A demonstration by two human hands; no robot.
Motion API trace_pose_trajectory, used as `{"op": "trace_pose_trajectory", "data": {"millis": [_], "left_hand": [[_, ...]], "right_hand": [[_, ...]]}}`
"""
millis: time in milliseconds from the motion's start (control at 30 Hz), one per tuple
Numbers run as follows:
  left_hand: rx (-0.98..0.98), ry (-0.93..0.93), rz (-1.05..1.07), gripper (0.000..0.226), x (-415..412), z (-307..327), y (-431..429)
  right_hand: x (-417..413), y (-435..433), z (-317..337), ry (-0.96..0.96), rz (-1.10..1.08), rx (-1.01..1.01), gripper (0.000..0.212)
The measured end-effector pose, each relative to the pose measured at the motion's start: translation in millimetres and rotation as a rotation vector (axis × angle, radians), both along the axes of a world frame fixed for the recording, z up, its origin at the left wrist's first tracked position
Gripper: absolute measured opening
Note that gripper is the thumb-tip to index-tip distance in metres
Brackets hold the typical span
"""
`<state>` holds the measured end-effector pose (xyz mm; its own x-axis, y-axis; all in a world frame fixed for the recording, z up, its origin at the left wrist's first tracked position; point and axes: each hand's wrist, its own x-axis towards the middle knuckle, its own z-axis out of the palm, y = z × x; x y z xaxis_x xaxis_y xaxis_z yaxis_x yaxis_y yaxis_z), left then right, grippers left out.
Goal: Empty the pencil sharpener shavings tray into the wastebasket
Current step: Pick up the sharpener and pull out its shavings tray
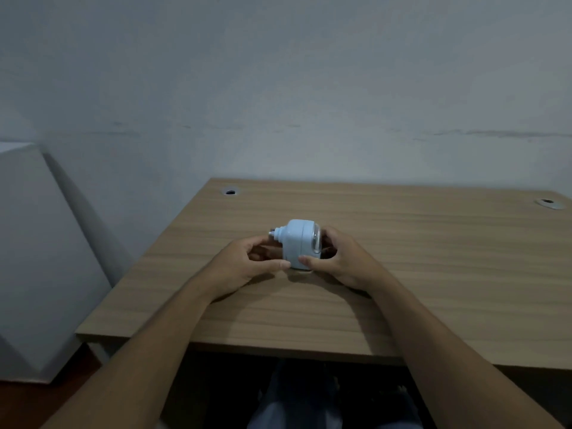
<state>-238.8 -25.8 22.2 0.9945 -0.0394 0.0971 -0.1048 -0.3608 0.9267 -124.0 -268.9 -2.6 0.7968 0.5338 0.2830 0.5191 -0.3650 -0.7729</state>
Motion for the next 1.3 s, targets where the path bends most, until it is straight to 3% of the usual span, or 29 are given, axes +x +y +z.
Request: {"op": "trace_pose_trajectory", "data": {"millis": [200, 400, 633, 1000, 1200, 1300], "left_hand": [[0.116, 0.022, 0.019, 0.044, 4.7, -5.1, 6.1], [0.098, 0.029, 0.004, 0.039, 10.6, -6.2, 14.2], [-0.060, 0.076, 0.007, 0.044, 10.4, -11.1, 28.0], [-0.043, 0.107, 0.100, 0.043, -28.2, -19.9, 59.9], [-0.056, 0.086, 0.132, 0.044, -48.3, -25.3, 68.8], [-0.048, 0.088, 0.144, 0.044, -61.9, -22.9, 71.4]], "right_hand": [[1.1, -0.3, -1.9, 0.044, 0.068, -0.009, 0.055], [0.9, 0.1, -0.4, 0.026, 0.081, -0.030, 0.057], [0.0, -2.8, -0.8, 0.024, 0.053, -0.029, 0.051], [-23.9, -7.1, 2.8, 0.054, -0.011, -0.026, 0.048], [-47.3, -7.9, 8.9, 0.065, -0.007, 0.049, 0.068], [-63.5, -11.0, 12.3, 0.116, -0.056, 0.111, 0.054]]}}
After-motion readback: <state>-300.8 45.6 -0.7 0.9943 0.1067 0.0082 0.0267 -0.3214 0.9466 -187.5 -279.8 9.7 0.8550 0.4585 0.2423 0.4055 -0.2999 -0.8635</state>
